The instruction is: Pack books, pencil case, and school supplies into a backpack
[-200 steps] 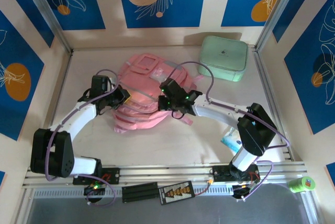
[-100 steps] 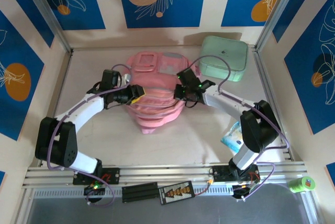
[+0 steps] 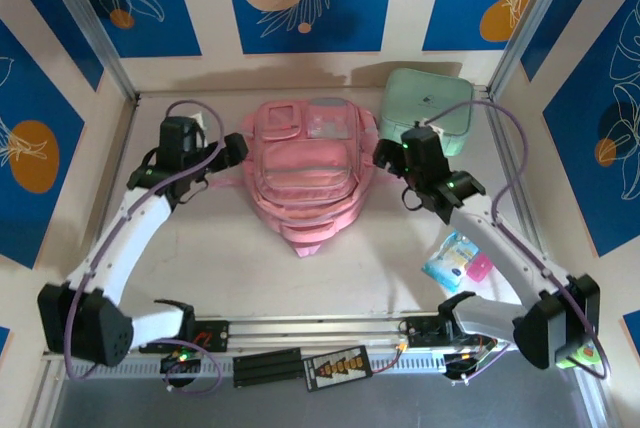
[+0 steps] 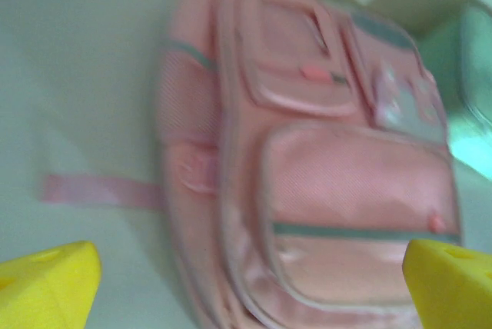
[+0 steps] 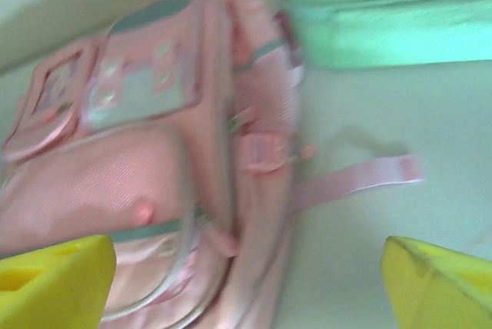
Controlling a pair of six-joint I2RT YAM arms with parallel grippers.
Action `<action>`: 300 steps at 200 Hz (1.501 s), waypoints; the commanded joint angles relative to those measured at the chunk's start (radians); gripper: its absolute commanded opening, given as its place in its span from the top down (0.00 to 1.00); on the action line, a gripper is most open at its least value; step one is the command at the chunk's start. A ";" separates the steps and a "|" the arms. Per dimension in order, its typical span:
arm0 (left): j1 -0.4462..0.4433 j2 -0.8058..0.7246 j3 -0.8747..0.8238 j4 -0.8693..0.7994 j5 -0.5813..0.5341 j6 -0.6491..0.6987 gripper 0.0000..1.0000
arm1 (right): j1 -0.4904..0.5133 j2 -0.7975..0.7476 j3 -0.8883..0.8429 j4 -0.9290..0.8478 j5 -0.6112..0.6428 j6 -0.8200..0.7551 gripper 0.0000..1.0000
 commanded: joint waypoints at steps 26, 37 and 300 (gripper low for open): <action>0.054 -0.134 -0.338 0.366 -0.480 0.135 0.00 | -0.163 -0.134 -0.272 0.310 0.162 -0.150 0.01; 0.068 -0.137 -0.402 0.444 -0.533 0.175 0.00 | -0.192 -0.146 -0.364 0.435 0.169 -0.199 0.01; 0.133 0.386 -0.689 1.390 -0.204 0.513 0.00 | -0.410 0.385 -0.564 1.228 -0.390 -0.515 0.01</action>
